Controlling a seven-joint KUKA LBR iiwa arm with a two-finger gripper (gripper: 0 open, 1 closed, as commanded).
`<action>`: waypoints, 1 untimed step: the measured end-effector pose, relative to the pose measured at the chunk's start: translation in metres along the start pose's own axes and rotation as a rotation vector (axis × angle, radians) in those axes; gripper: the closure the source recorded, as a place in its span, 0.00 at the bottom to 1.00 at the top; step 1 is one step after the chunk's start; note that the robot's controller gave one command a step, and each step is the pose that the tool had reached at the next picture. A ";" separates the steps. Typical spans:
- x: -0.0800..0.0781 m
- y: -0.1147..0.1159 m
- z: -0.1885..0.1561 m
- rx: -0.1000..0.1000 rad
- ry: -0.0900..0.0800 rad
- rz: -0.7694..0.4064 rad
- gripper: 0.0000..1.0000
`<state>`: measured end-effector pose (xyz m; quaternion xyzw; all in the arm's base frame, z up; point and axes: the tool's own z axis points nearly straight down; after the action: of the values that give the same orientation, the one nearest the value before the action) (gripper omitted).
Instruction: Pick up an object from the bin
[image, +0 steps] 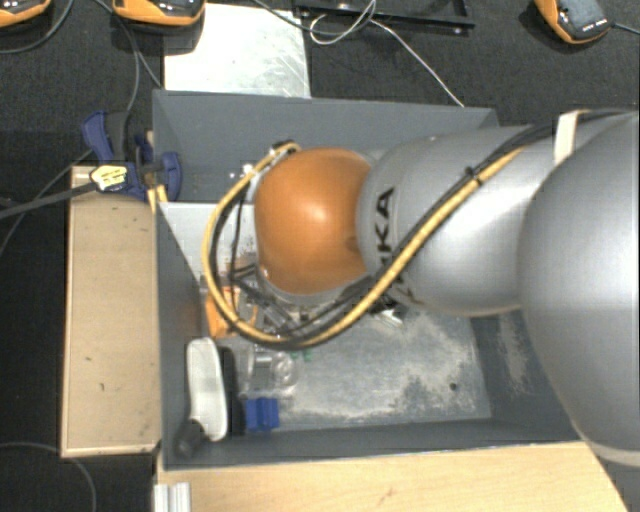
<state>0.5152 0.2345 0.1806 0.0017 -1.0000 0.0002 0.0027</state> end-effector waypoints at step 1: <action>-0.002 -0.002 -0.005 -0.002 -0.008 0.007 0.00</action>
Offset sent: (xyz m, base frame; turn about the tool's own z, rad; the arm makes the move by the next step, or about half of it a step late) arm 0.0381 -0.0874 -0.1106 -0.3754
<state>0.5172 0.2330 0.1855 -0.0016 -1.0000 -0.0007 -0.0011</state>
